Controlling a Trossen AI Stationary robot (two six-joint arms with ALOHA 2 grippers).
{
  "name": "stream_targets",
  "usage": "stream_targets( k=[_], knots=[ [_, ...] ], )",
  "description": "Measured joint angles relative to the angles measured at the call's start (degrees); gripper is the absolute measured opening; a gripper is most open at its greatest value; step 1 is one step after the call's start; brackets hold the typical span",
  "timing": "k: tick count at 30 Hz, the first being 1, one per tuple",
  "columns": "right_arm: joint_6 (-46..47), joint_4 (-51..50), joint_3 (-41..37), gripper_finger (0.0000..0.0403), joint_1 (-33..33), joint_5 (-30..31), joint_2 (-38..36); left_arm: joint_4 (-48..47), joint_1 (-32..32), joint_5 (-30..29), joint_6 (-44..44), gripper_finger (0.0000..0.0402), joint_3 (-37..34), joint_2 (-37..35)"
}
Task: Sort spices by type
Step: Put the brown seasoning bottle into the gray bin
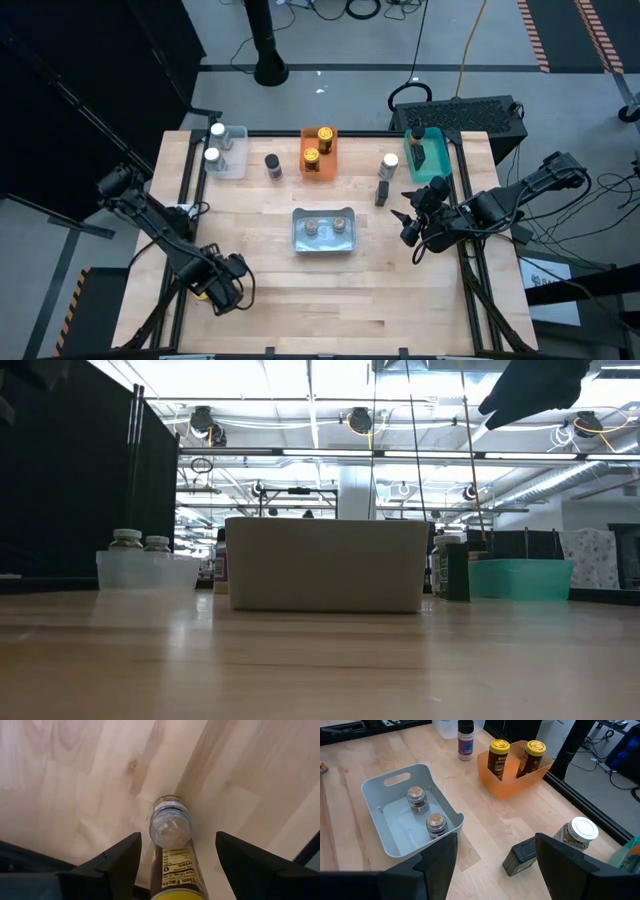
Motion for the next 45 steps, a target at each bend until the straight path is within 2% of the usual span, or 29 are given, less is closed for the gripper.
stream_targets(
  k=[4, 10, 24, 35, 45],
  knots=[
    [0.1, 0.0, 0.0, 0.0247, 0.0, -0.7, 0.0, 0.0, -0.8, -2.5, -0.3, 0.0282, 0.0, 0.0],
    [0.2, 0.1, 0.0, 0.0247, 0.0, -1.3, 0.0, -0.3, -1.0, -2.6, -2.3, 0.0306, 0.0, 0.3],
    [-0.3, 0.0, 0.0, 0.0247, 0.0, -1.4, 0.0, 4.2, -4.0, -1.8, -7.6, 0.0306, -5.0, 0.3],
    [-0.4, 0.0, 0.0, 0.0247, 0.0, -1.4, 0.0, 10.6, -4.5, -2.6, -7.8, 0.0306, -11.4, 0.3],
    [-0.4, 0.0, 0.0, 0.0247, 0.0, -1.3, 0.0, 13.2, -4.6, -2.7, -7.6, 0.0298, -12.4, 0.4]
  ],
)
